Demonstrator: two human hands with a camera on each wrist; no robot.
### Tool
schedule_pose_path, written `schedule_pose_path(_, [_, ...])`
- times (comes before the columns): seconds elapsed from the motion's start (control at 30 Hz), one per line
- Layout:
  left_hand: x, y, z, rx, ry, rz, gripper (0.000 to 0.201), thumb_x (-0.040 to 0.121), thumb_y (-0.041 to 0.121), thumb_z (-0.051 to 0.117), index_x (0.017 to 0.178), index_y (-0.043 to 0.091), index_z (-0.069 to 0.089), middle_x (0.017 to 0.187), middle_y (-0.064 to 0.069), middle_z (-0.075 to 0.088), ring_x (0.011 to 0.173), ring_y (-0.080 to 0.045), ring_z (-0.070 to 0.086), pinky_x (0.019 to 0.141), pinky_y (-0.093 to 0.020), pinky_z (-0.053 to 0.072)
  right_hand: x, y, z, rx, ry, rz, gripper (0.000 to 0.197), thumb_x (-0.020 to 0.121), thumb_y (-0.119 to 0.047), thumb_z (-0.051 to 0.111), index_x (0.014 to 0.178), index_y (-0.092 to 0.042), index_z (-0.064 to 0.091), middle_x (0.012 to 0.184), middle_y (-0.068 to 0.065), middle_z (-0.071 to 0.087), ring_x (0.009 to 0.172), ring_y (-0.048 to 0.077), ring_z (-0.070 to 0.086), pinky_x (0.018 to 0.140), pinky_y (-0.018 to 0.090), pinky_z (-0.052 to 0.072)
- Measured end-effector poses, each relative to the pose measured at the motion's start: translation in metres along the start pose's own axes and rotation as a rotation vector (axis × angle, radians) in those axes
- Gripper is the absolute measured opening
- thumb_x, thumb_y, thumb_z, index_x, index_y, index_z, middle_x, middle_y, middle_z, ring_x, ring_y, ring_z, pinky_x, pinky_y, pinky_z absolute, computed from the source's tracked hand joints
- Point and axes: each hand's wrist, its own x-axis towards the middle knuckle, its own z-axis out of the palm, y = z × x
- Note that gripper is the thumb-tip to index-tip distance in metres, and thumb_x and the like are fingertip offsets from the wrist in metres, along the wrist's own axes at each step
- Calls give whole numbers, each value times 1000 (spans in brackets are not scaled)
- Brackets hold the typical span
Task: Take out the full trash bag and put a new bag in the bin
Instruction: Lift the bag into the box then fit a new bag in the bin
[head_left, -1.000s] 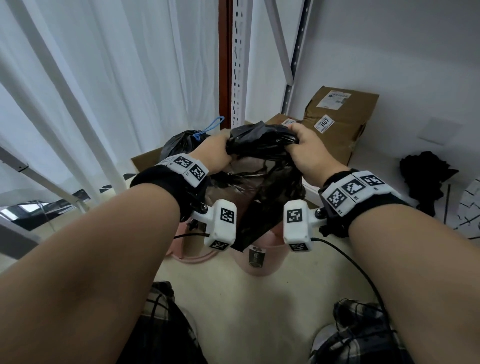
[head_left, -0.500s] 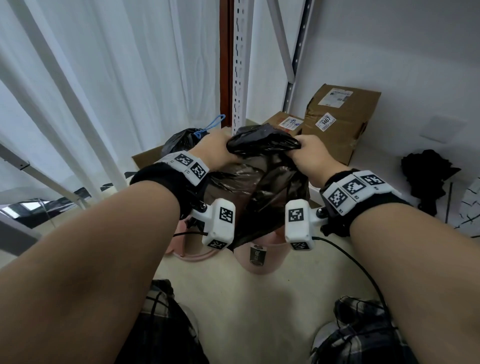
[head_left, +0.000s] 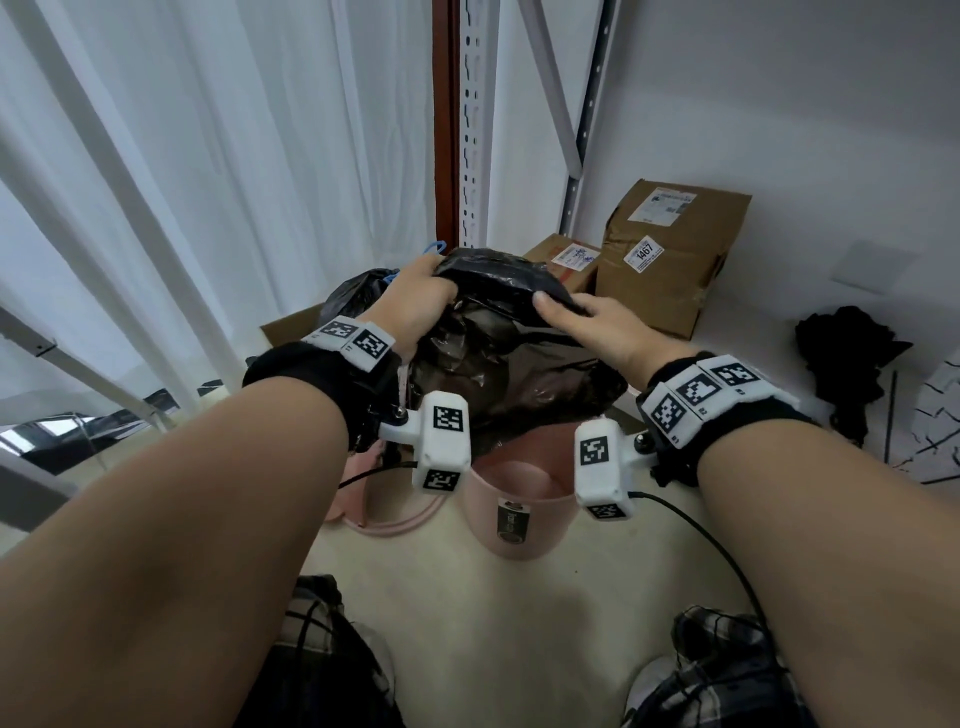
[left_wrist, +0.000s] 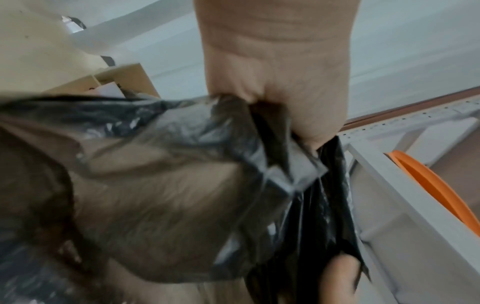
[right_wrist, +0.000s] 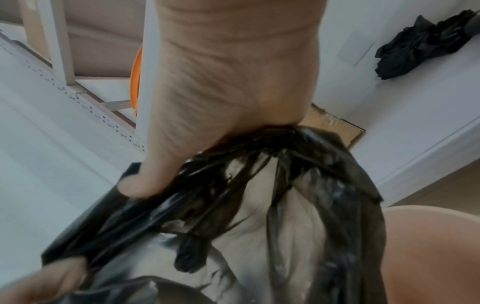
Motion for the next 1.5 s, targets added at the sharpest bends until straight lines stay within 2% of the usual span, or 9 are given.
schedule_pose_path(0.17, [-2, 4, 3, 320, -209, 129, 8, 89, 19, 61, 94, 14, 66, 82, 0, 67, 69, -3, 66, 64, -10, 48, 9, 13, -4, -355, 283, -60, 28, 76, -48, 69, 59, -32, 54, 75, 6, 57, 87, 30, 57, 74, 33, 37])
schedule_pose_path(0.27, [5, -4, 1, 930, -144, 327, 26, 89, 26, 62, 101, 3, 64, 95, -14, 66, 91, -25, 63, 73, -21, 42, 6, 14, -9, -116, 291, -136, 25, 83, -2, 62, 63, -15, 55, 64, 3, 54, 69, 23, 54, 66, 26, 37])
schedule_pose_path(0.37, [13, -8, 1, 950, 8, 339, 18, 91, 10, 50, 95, -4, 60, 98, -23, 64, 95, -34, 60, 78, -30, 41, 4, 13, -10, -30, 305, -154, 39, 80, 15, 45, 69, -22, 49, 73, 0, 54, 73, 16, 50, 64, 21, 41])
schedule_pose_path(0.57, [18, -12, 6, 421, 30, 190, 23, 87, -4, 38, 82, 18, 41, 85, -13, 50, 80, -22, 49, 68, -36, 42, 6, 14, -9, -354, 210, 24, 30, 85, 6, 40, 100, -8, 61, 102, 16, 63, 100, 32, 57, 77, 31, 39])
schedule_pose_path(0.7, [17, -8, 8, 794, -132, 216, 29, 90, 24, 57, 111, 6, 48, 99, -10, 57, 89, -23, 56, 76, -34, 46, 4, 14, -12, -533, 370, 180, 15, 88, -12, 45, 99, -13, 56, 109, 13, 63, 107, 36, 56, 94, 42, 42])
schedule_pose_path(0.9, [13, -14, 7, 552, -160, 178, 23, 89, 6, 58, 110, -3, 62, 104, -18, 67, 97, -23, 62, 92, -35, 49, 7, 5, -7, -342, 66, 87, 77, 51, -79, 63, 112, -32, 62, 114, 6, 59, 112, 26, 51, 104, 41, 41])
schedule_pose_path(1.07, [14, -12, 7, 301, -160, 150, 32, 93, 6, 53, 124, 4, 55, 119, -15, 65, 111, -27, 62, 102, -44, 47, 2, -3, 1, 83, 111, -106, 16, 82, 1, 64, 92, -12, 62, 83, 5, 65, 76, 11, 62, 79, 33, 48])
schedule_pose_path(1.33, [14, -17, -8, 826, -137, 146, 21, 83, 19, 69, 92, 0, 69, 82, -9, 65, 79, -20, 59, 72, -24, 42, 0, 3, -10, -131, 92, -140, 16, 77, -19, 76, 72, -18, 61, 76, 1, 63, 79, 20, 61, 77, 32, 47])
schedule_pose_path(1.5, [16, -16, -9, 369, 27, 77, 13, 87, 7, 56, 95, 2, 65, 86, -12, 66, 75, -20, 60, 78, -31, 52, 8, 11, -12, -11, 363, -65, 29, 82, 3, 55, 64, -19, 54, 73, 10, 62, 81, 30, 61, 75, 39, 49])
